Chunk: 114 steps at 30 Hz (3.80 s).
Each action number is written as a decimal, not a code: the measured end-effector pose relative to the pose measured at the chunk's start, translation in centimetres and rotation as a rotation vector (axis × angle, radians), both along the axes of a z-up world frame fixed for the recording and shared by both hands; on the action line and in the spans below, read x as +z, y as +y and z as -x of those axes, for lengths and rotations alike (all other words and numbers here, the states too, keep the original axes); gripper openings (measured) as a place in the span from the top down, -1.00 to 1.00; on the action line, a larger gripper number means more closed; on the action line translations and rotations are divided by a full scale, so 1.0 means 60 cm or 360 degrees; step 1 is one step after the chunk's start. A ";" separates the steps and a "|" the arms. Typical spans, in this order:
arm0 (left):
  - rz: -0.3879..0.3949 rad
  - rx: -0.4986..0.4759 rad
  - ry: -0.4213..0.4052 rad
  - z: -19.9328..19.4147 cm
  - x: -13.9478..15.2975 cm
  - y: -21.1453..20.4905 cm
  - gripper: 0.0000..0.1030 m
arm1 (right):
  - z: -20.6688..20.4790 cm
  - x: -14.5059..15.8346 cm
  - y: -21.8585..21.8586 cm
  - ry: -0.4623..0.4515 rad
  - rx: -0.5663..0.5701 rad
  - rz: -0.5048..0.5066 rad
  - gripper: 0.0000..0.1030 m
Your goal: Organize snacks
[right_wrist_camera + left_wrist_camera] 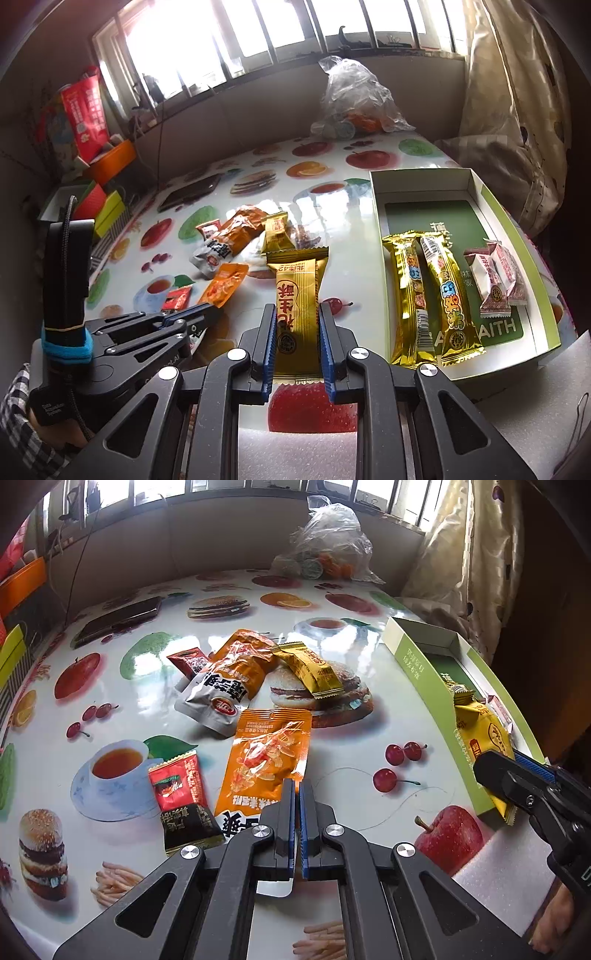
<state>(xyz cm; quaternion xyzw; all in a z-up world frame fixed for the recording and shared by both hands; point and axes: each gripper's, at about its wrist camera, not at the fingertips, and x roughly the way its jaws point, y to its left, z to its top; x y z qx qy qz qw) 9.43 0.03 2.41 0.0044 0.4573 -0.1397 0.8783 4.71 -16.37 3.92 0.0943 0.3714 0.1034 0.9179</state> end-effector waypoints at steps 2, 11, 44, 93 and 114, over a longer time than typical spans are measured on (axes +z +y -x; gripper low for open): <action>0.0027 -0.0001 -0.0008 0.006 0.005 0.002 0.97 | 0.001 0.001 0.000 -0.0003 -0.0002 -0.0001 0.62; 0.0083 -0.0023 -0.0064 0.015 0.035 0.000 0.98 | 0.007 0.006 -0.008 -0.0021 -0.0020 -0.0009 0.62; 0.0064 -0.0126 -0.0032 0.004 0.057 -0.077 0.82 | 0.025 0.029 -0.077 -0.0072 -0.0158 -0.0040 0.62; -0.0037 -0.0134 -0.0020 0.011 0.023 -0.095 0.24 | 0.015 0.012 -0.085 -0.0027 -0.0167 -0.0079 0.62; 0.0111 -0.0260 -0.0150 -0.002 0.123 -0.154 0.23 | 0.016 0.062 -0.137 -0.0123 -0.0256 -0.0005 0.61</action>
